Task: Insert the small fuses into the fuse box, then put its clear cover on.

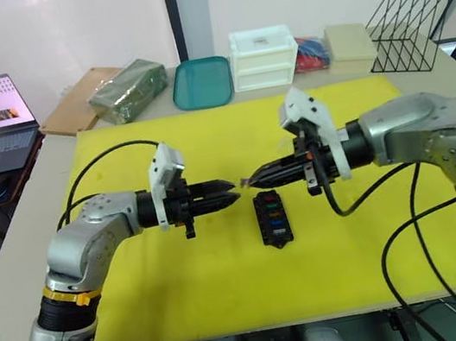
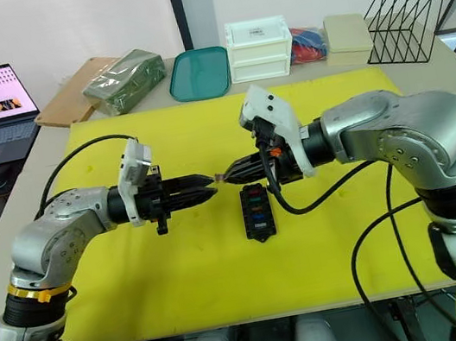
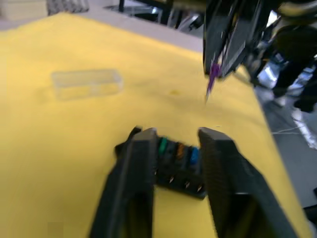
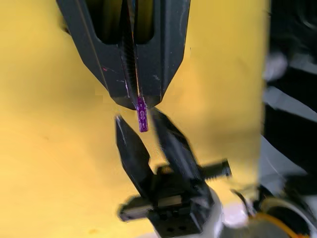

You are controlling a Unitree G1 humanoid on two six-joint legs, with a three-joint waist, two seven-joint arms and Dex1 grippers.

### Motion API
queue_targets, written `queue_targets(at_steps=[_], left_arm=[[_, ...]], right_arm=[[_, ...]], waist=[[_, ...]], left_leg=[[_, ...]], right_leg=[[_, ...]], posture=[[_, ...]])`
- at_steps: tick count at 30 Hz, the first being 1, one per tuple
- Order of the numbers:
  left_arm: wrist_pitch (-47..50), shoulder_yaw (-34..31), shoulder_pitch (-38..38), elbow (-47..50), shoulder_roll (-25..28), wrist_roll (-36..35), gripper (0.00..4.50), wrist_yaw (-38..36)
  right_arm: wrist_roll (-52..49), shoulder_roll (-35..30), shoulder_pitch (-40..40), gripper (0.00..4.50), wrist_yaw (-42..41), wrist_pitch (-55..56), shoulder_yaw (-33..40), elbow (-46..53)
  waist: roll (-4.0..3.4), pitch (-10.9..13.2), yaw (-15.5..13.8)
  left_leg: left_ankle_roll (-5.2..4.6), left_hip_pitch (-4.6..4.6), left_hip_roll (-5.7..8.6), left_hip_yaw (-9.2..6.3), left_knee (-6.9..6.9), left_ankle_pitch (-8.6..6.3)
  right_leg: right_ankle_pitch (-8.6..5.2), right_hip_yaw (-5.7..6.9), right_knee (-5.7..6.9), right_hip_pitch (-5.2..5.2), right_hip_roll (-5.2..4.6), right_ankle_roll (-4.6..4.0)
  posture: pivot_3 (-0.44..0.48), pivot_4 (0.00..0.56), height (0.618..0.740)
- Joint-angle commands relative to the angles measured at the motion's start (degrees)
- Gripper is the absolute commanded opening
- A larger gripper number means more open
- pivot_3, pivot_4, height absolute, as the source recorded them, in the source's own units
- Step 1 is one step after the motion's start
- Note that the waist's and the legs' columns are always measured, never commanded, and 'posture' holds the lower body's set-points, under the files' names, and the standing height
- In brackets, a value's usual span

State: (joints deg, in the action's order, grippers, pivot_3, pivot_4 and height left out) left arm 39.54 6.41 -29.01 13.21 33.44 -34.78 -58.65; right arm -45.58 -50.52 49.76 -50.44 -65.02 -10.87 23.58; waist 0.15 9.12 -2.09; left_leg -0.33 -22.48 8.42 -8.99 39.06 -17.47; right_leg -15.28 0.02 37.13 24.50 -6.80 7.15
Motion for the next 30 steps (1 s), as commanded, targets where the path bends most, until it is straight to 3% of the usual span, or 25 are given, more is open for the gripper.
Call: queue_targets(at_steps=[1, 6, 16, 30], left_arm=[[-6.45, 3.54, 0.16, -1.83, 0.69, 6.1, 2.84, -1.35], [-14.5, 6.26, 1.49, -6.12, -0.99, 11.96, 4.48, -1.55], [-27.78, 8.0, 1.16, -12.76, -5.42, 17.32, 4.48, -4.85], [-30.35, 8.43, 1.55, -14.73, -6.73, 19.92, 4.48, -6.03]], right_arm=[[7.99, -2.53, 0.73, 0.0, -6.14, 8.55, -4.22, -3.61], [19.24, -4.24, 0.45, 0.0, -13.0, 19.76, -10.68, -9.57], [27.67, 0.13, 1.05, 0.0, -18.8, 25.39, -13.1, -16.13], [32.27, 3.41, -0.12, 0.0, -20.61, 26.42, -12.28, -18.73]], waist=[[-0.01, 0.0, 0.04], [-0.01, 0.0, 0.11], [-0.01, 0.01, 0.07], [-0.01, 0.01, 0.06]], left_leg=[[0.0, 0.0, 0.0, 0.01, 0.0, 0.0], [0.0, 0.0, 0.0, 0.02, -0.04, 0.0], [0.01, -0.03, 0.0, 0.01, -0.03, 0.0], [0.01, -0.04, 0.0, 0.0, -0.02, 0.0]], right_leg=[[0.0, 0.0, 0.0, 0.0, 0.0, 0.0], [0.0, 0.0, -0.01, 0.03, 0.0, 0.0], [0.0, 0.0, 0.0, 0.06, 0.0, 0.0], [0.0, 0.0, 0.01, 0.07, 0.0, 0.0]], posture=[[0.0, 0.15, 0.74], [0.0, 0.15, 0.74], [0.0, 0.15, 0.74], [0.0, 0.15, 0.74]])
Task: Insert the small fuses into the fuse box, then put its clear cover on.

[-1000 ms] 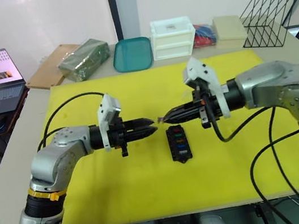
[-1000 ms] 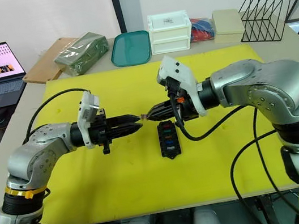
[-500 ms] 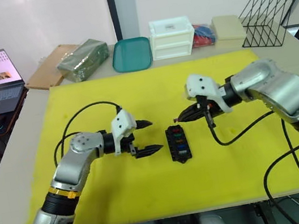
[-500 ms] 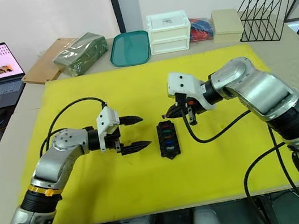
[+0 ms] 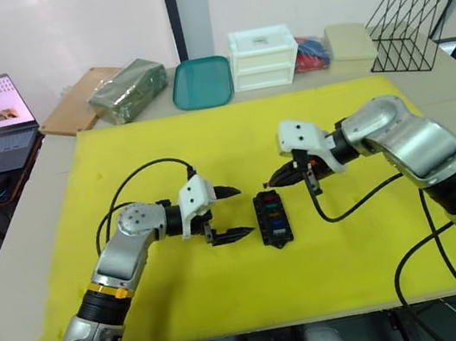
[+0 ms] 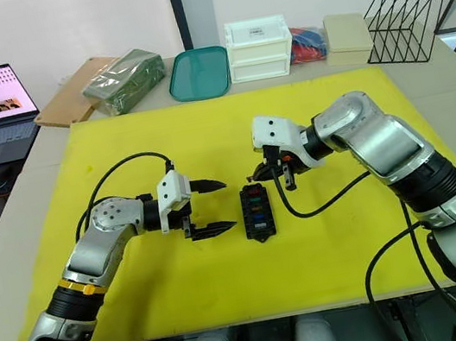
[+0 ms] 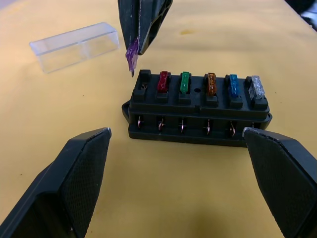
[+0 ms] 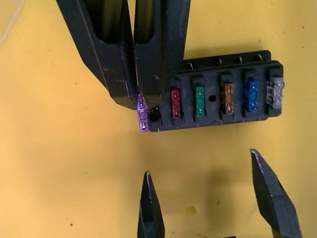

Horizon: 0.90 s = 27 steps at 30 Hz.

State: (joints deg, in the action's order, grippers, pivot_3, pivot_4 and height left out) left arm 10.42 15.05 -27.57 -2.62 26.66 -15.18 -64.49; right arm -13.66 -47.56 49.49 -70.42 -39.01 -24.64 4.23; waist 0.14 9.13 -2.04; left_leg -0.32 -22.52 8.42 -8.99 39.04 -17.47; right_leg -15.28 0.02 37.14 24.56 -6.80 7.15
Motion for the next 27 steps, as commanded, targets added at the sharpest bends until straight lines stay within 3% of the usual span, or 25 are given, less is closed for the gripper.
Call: queue_targets(at_steps=[1, 27], left_arm=[[-1.13, -0.35, 0.16, 1.12, 0.07, 0.35, 4.48, -0.1], [-0.79, -1.02, 1.57, 3.06, 0.75, 1.06, 4.48, 1.04]], right_arm=[[0.49, 0.5, 0.05, 0.0, -0.75, 0.42, 1.49, 0.61], [2.47, 2.31, -2.02, 0.0, -1.28, 0.9, 1.75, -0.56]], waist=[[0.0, 0.0, 0.02], [0.0, 0.0, 0.06]], left_leg=[[0.0, 0.0, 0.0, 0.0, 0.0, 0.0], [0.0, 0.0, 0.0, 0.0, 0.01, 0.0]], right_leg=[[0.0, 0.0, 0.0, 0.0, 0.0, 0.0], [0.0, 0.0, 0.01, 0.0, 0.0, 0.0]], posture=[[0.0, 0.15, 0.74], [0.0, 0.15, 0.74]])
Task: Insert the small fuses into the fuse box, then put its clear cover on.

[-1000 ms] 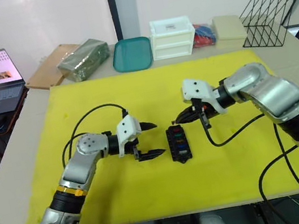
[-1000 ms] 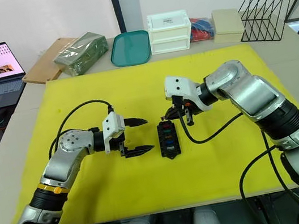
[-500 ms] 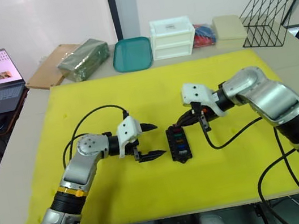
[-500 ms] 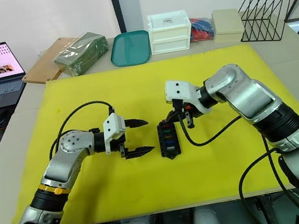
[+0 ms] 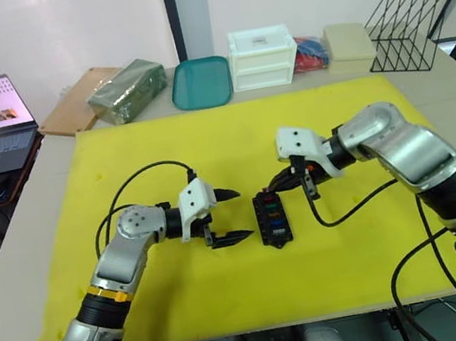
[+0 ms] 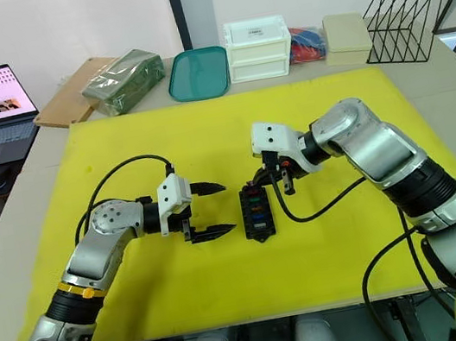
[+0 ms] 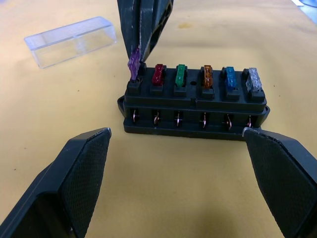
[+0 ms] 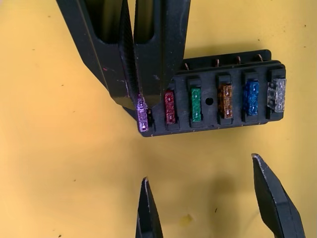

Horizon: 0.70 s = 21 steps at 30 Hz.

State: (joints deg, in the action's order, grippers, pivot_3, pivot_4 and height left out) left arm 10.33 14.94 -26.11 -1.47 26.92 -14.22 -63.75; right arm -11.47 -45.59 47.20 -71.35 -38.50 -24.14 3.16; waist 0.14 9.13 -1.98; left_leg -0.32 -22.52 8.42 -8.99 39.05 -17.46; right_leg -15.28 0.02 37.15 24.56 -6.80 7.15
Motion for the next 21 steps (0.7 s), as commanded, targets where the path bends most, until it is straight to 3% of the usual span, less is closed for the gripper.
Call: queue_targets(at_steps=[1, 21], left_arm=[[-0.7, -0.92, 0.11, 1.9, 0.51, 0.16, 4.48, 0.41], [-0.07, -1.1, 0.29, 2.18, 0.56, 0.25, 4.48, 1.42]], right_arm=[[0.39, 0.43, 0.19, 0.0, -0.43, 0.48, 1.15, 0.35], [3.32, 3.0, 3.24, 0.0, -2.66, 0.38, -0.18, -5.6]], waist=[[0.0, 0.0, 0.0], [-0.01, 0.0, 0.39]], left_leg=[[0.0, 0.0, 0.0, 0.0, 0.0, 0.0], [0.0, 0.01, 0.0, -0.01, 0.01, 0.0]], right_leg=[[0.0, 0.0, 0.0, 0.0, 0.0, 0.0], [0.0, 0.0, 0.02, -0.01, 0.0, 0.0]], posture=[[0.0, 0.15, 0.74], [0.0, 0.15, 0.74]])
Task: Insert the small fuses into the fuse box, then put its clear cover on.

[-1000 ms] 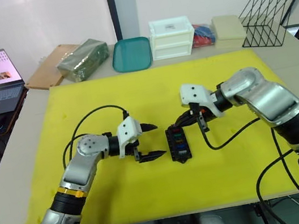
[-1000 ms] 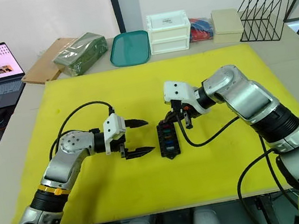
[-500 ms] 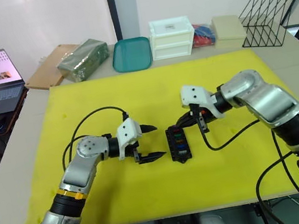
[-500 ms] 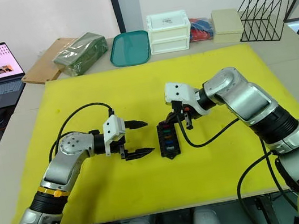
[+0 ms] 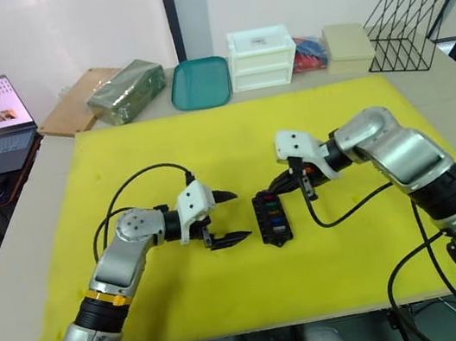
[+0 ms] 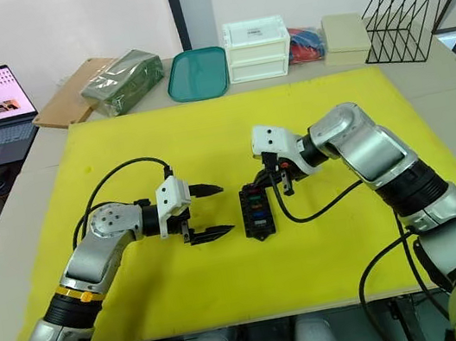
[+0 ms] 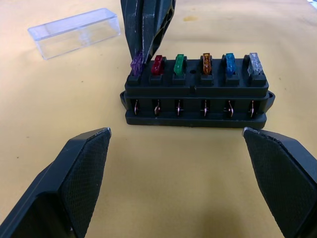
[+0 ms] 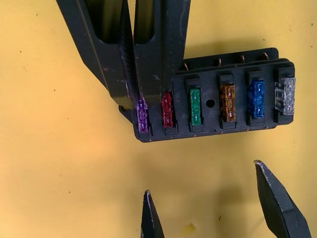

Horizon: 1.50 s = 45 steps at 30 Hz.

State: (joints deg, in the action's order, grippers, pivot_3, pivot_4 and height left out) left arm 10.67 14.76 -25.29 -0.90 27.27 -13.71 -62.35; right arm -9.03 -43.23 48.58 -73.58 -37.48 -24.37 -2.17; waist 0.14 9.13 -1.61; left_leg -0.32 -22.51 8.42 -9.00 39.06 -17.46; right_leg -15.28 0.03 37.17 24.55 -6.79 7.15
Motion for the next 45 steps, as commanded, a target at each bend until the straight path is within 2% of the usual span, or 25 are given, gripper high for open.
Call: queue_targets(at_steps=[1, 21, 45], left_arm=[[-0.42, -0.92, -0.51, 1.61, 0.24, -0.27, 4.48, 0.01], [-0.75, -0.53, -0.01, 1.67, 0.24, 0.31, 4.48, -0.25], [-0.52, -0.71, 1.55, 3.11, 0.47, 0.56, 4.48, 0.4]], right_arm=[[0.99, 0.62, 2.11, 0.0, -0.61, -0.62, 0.0, -0.31], [3.88, 0.78, 3.77, 0.0, -3.46, 4.43, -0.54, -1.3], [4.49, 1.34, 2.63, 0.0, -5.22, 0.39, -1.74, 1.41]], waist=[[0.0, 0.0, 0.08], [0.0, 0.0, 0.9], [-0.01, 0.0, 0.93]], left_leg=[[0.0, 0.0, 0.0, 0.0, 0.0, 0.0], [0.0, -0.01, 0.0, -0.01, -0.01, 0.0], [0.0, 0.0, 0.0, -0.01, -0.02, 0.0]], right_leg=[[0.0, 0.0, 0.0, 0.0, 0.0, 0.0], [0.0, 0.01, 0.0, 0.02, 0.0, 0.0], [0.0, 0.0, 0.0, 0.02, 0.0, 0.0]], posture=[[0.0, 0.15, 0.74], [0.0, 0.15, 0.74], [0.0, 0.15, 0.74]])
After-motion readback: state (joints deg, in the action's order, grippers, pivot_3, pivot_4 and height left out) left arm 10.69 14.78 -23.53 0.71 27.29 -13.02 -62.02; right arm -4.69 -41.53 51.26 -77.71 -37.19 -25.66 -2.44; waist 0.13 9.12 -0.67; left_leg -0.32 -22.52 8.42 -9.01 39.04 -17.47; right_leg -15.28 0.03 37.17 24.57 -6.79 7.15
